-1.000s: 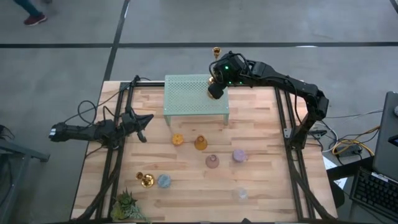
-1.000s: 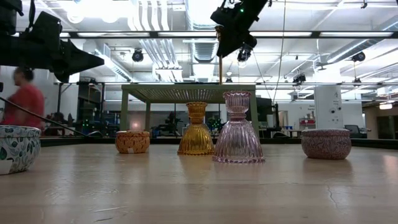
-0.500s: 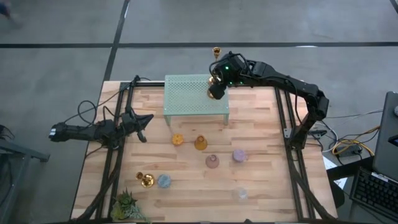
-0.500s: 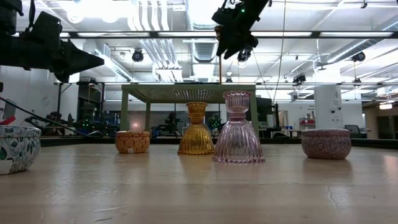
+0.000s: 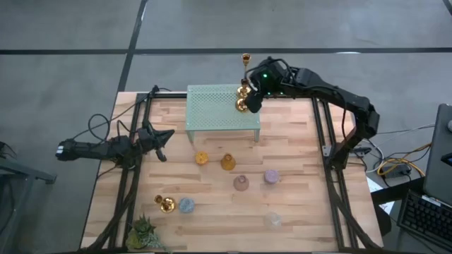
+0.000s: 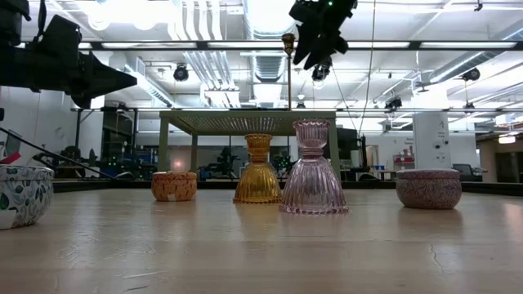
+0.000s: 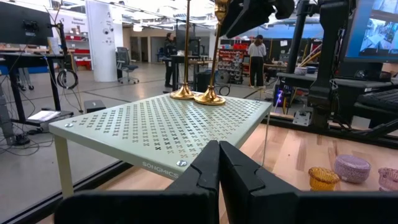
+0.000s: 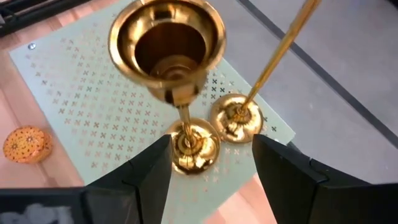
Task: Pick & Place candle stick holders
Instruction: Put the right gold candle holder on the shelf aligned with the other gold candle holder
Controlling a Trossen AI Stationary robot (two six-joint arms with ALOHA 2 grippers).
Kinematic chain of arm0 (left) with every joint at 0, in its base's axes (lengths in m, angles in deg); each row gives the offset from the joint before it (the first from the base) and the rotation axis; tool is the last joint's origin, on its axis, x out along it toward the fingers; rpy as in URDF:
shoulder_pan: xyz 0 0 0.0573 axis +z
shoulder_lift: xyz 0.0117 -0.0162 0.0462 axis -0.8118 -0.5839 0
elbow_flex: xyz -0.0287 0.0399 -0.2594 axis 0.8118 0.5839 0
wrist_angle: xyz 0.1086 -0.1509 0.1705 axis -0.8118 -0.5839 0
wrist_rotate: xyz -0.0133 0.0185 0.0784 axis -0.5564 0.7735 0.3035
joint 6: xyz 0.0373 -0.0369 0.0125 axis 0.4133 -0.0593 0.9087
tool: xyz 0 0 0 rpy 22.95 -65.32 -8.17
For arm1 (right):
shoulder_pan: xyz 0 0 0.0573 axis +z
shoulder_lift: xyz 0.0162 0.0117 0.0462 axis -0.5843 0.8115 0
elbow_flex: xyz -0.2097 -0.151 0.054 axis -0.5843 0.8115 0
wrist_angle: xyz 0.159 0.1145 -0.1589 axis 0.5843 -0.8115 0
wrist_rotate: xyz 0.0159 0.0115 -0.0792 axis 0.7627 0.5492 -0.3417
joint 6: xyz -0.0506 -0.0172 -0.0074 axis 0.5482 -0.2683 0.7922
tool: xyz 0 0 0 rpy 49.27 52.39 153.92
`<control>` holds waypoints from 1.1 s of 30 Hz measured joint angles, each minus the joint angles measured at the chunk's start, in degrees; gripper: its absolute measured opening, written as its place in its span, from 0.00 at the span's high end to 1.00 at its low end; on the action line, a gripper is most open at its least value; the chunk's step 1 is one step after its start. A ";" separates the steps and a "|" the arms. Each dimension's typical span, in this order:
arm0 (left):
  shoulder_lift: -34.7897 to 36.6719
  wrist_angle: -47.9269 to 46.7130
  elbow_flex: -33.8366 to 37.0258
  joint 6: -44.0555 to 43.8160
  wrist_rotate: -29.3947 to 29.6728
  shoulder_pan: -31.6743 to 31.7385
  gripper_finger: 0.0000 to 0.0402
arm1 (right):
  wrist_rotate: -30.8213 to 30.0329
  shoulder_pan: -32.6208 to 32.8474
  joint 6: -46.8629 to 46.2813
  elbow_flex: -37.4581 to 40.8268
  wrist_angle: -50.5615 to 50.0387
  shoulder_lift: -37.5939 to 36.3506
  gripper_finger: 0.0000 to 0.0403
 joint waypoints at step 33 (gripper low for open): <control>0.00 -0.01 0.00 0.01 0.00 0.00 0.98 | 0.07 1.88 7.30 4.22 9.35 0.44 0.61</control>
